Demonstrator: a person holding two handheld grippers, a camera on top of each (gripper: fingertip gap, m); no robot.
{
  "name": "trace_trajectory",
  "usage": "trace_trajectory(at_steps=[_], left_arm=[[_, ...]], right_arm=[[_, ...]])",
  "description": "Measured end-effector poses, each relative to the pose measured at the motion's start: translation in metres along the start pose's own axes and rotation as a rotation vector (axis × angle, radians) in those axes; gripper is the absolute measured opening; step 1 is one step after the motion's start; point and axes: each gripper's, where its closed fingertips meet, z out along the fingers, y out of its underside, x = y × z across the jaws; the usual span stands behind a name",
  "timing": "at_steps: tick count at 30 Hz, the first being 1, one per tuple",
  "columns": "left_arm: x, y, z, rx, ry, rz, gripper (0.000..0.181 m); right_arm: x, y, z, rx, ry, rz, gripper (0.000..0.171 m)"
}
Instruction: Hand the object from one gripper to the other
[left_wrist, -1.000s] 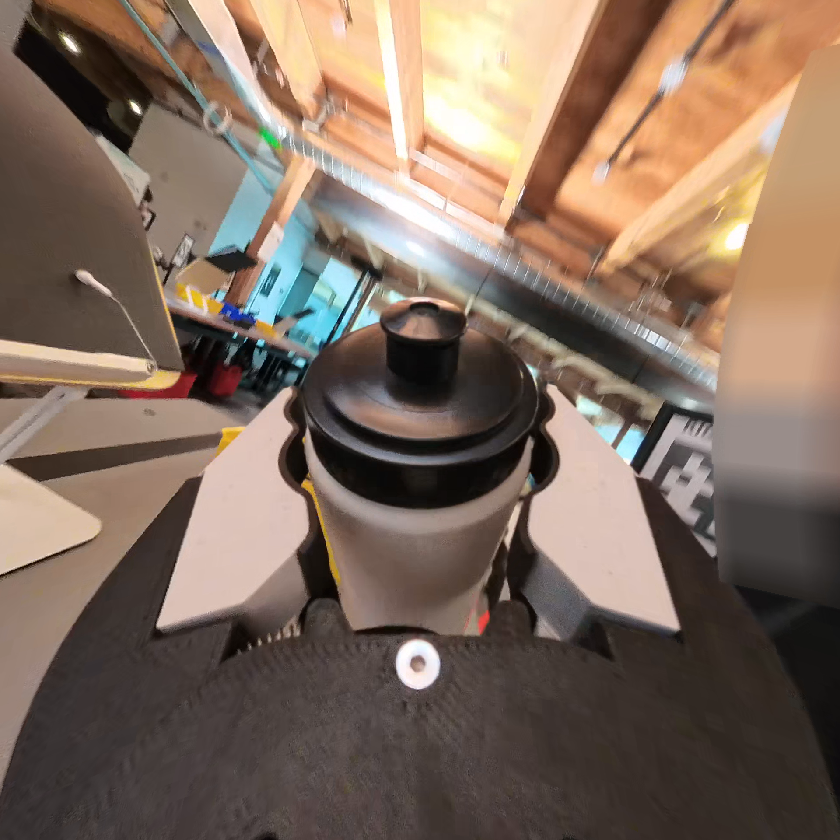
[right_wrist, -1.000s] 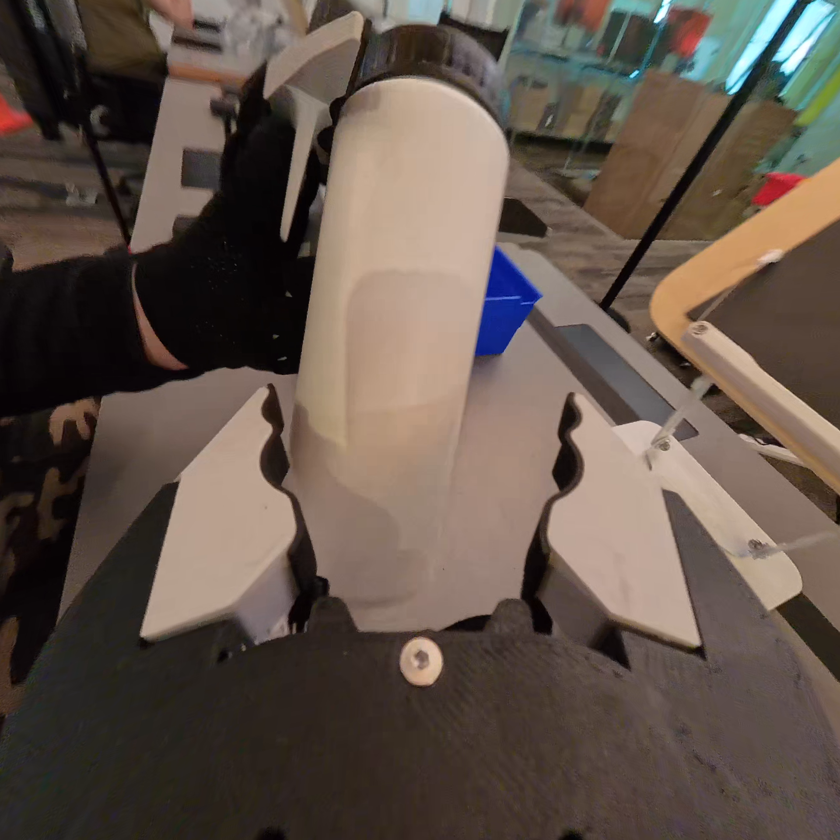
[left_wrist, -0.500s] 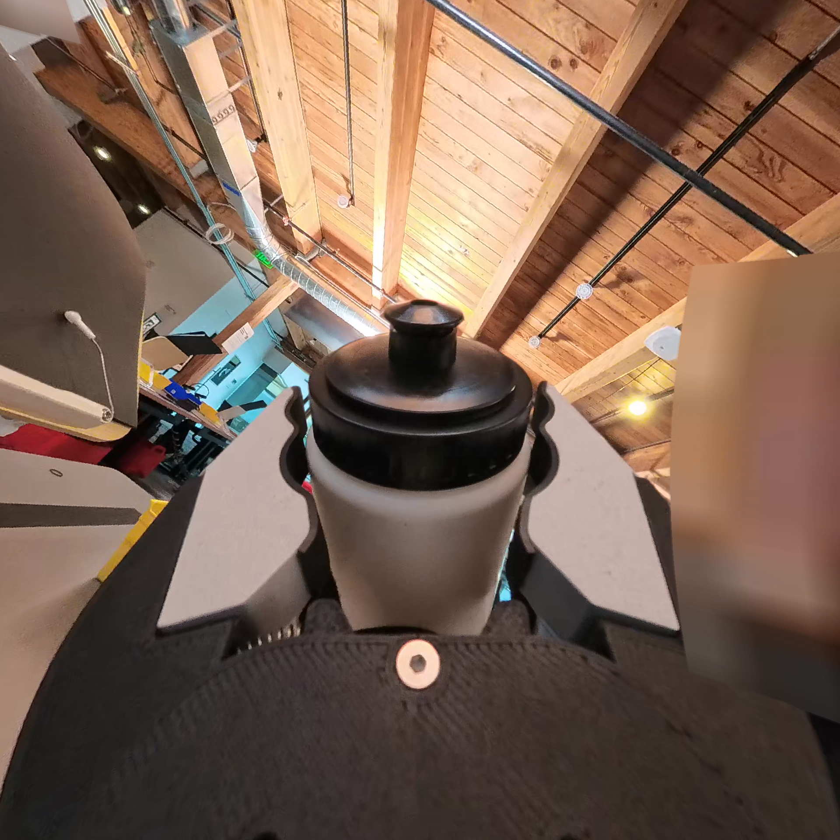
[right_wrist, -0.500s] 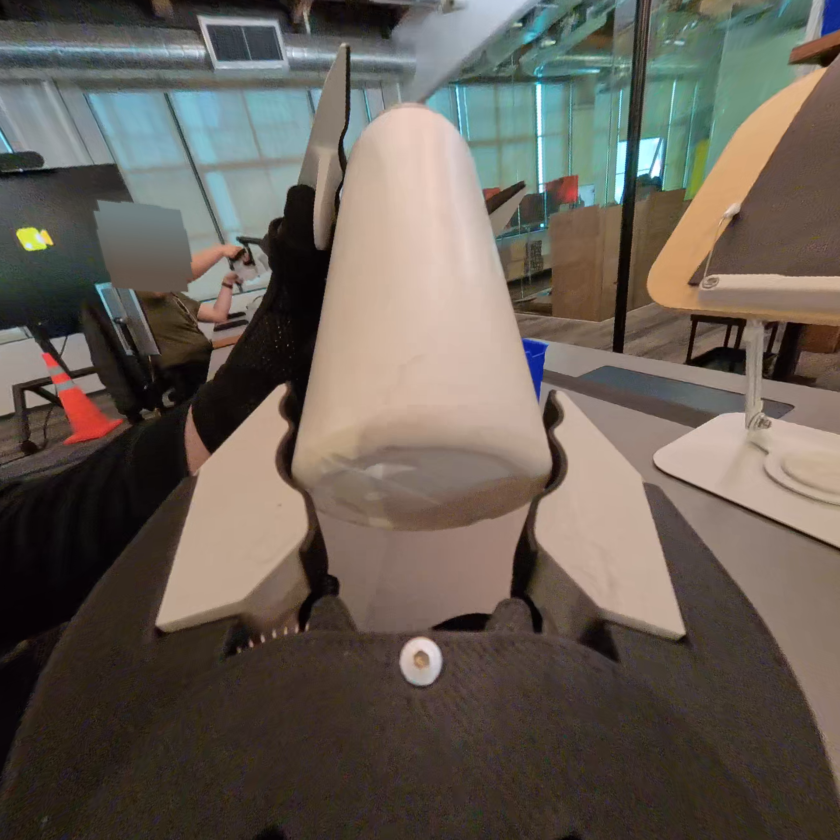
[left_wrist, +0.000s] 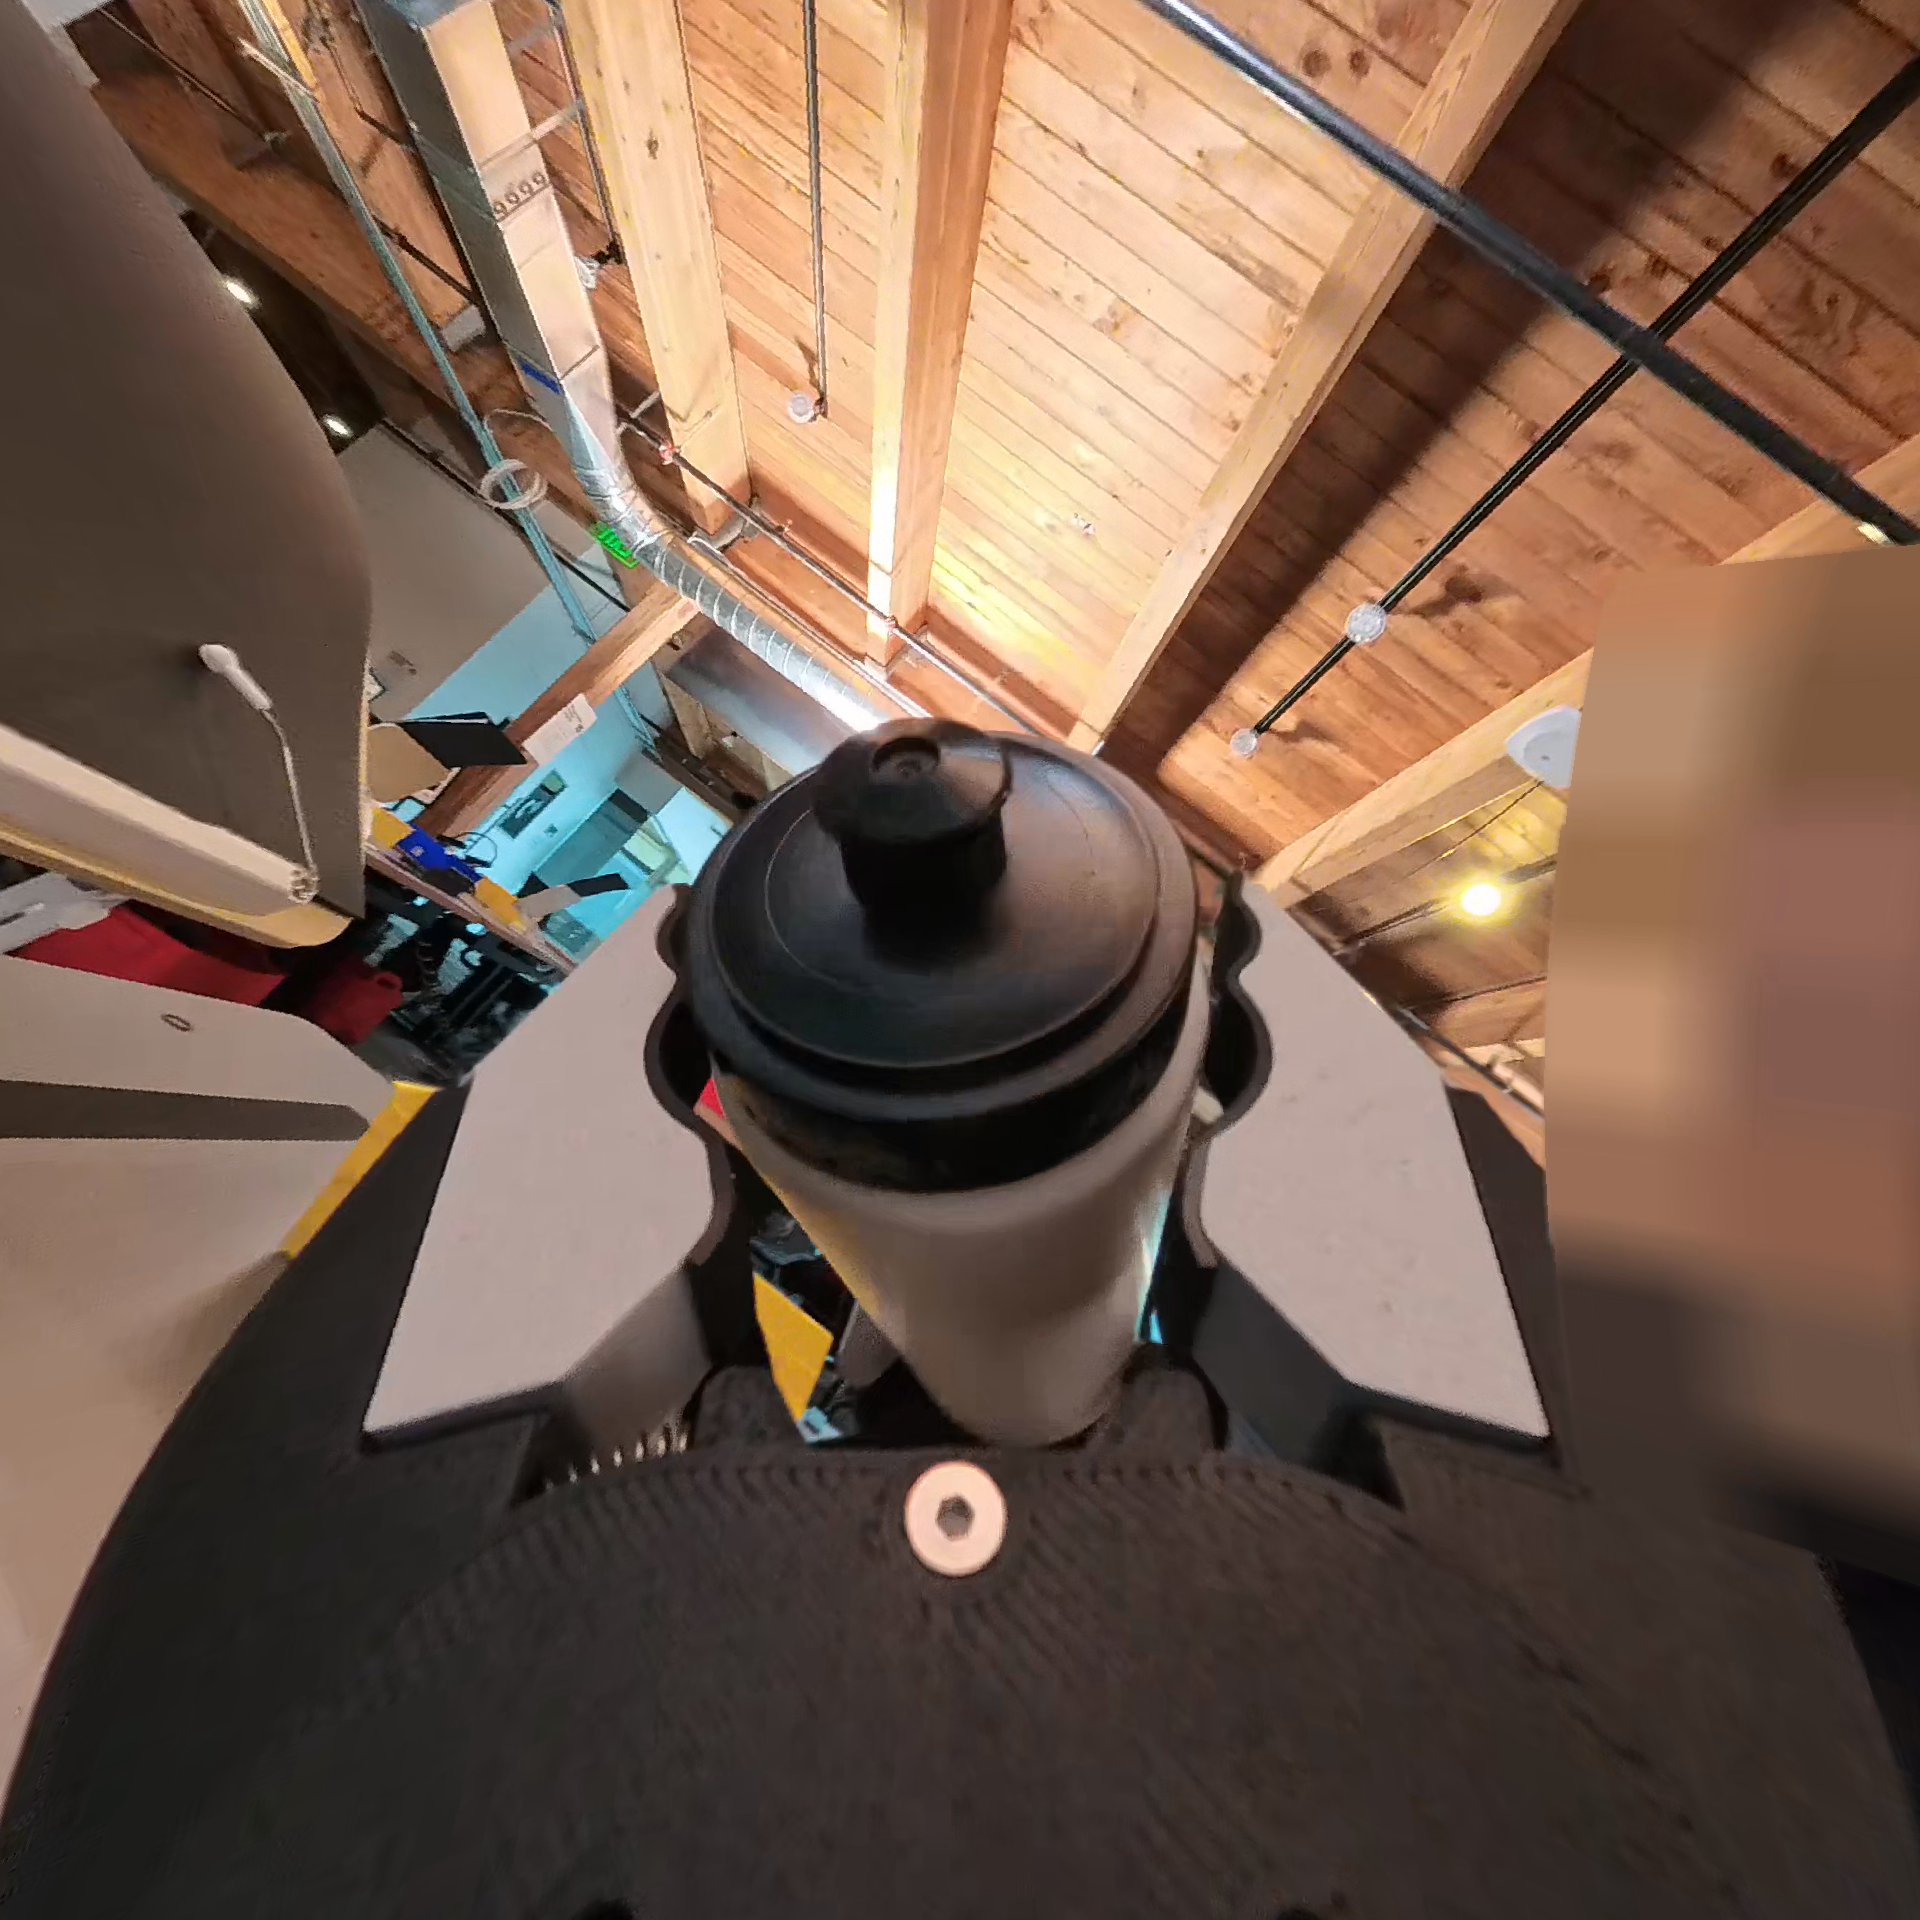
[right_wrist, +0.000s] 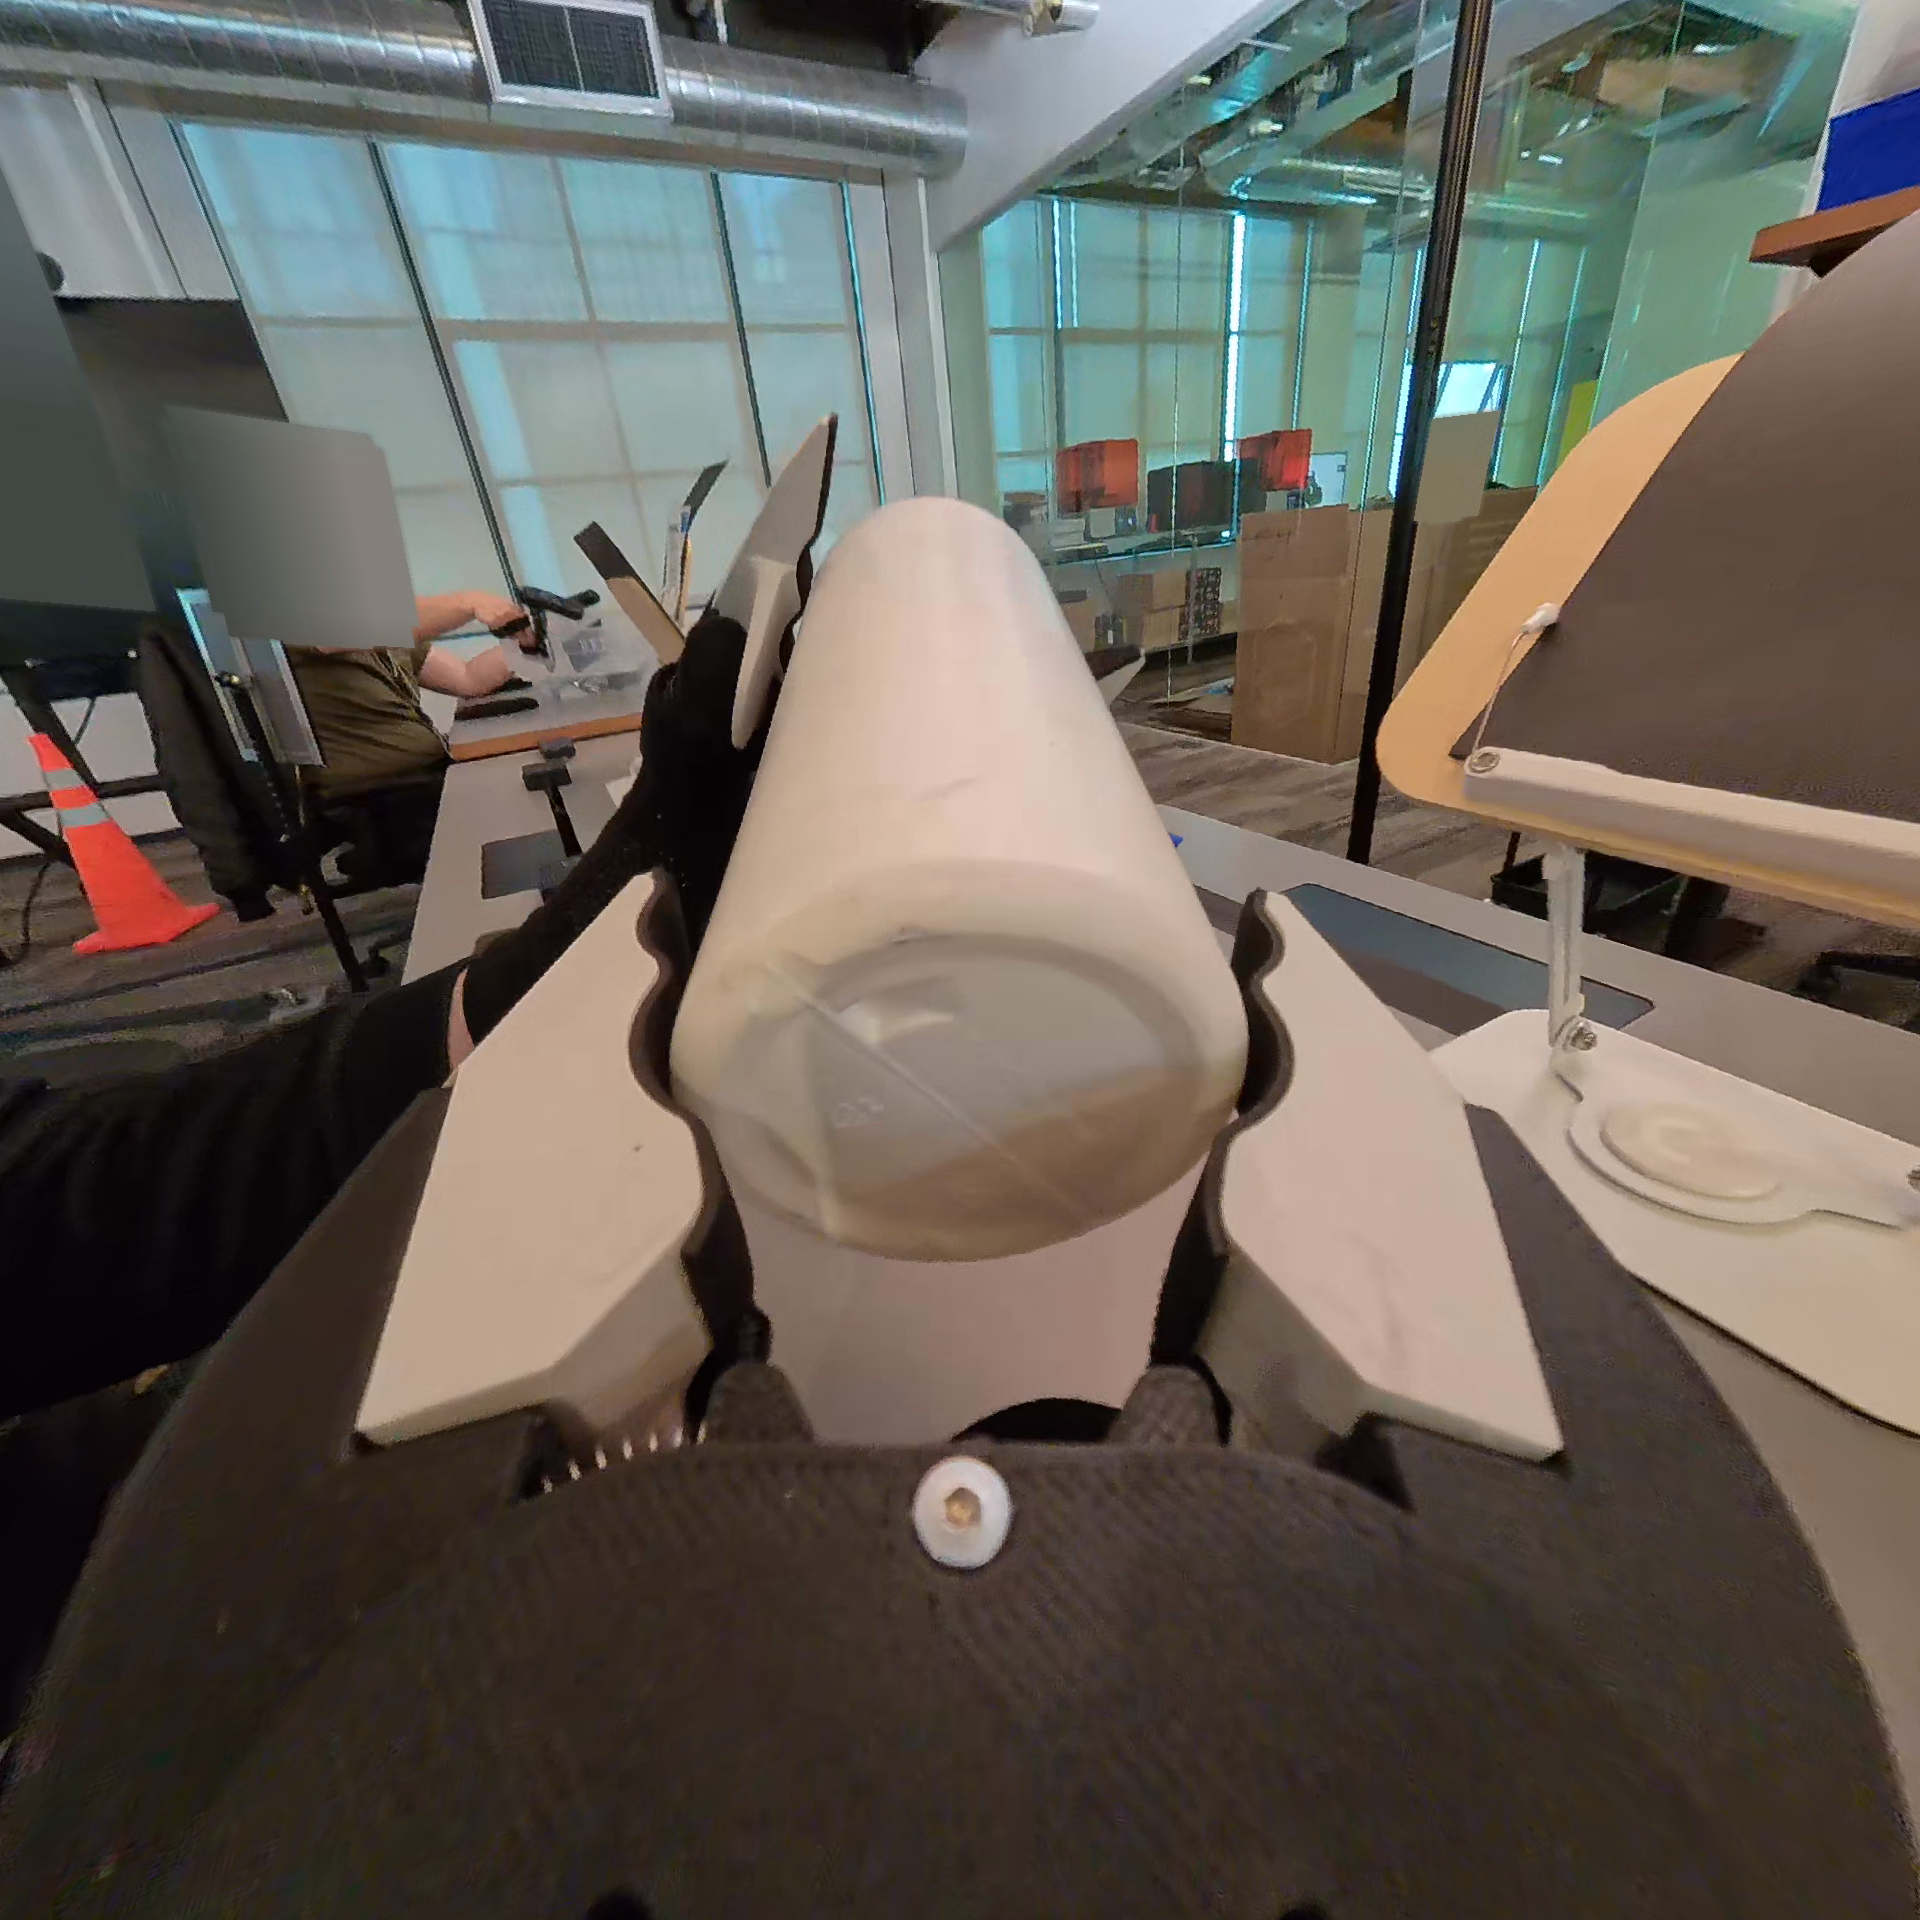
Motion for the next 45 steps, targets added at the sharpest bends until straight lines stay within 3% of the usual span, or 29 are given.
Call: trace_trajectory(at_steps=[26,30,35,37,40,45], left_arm=[[-0.057,0.039,-0.036,-0.093,-0.205,0.045,0.113],[-0.054,0.038,-0.042,-0.205,-0.322,0.370,0.120],[-0.036,0.057,-0.024,-0.606,-0.400,1.117,0.142],[-0.031,0.072,-0.013,-0.746,-0.386,1.325,0.148],[-0.031,0.091,0.005,-0.847,-0.362,1.501,0.148],[-0.072,0.109,-0.006,-1.102,-0.436,1.644,0.121]], right_arm=[[0.042,-0.036,-0.026,-0.136,0.084,-0.028,0.103],[0.047,-0.039,-0.030,-0.162,0.089,-0.035,0.103],[0.052,-0.041,-0.036,-0.207,0.100,-0.045,0.103],[0.052,-0.039,-0.034,-0.235,0.102,-0.051,0.103],[0.047,-0.035,-0.029,-0.279,0.095,-0.059,0.103],[0.037,-0.033,-0.023,-0.320,0.070,-0.061,0.104]])
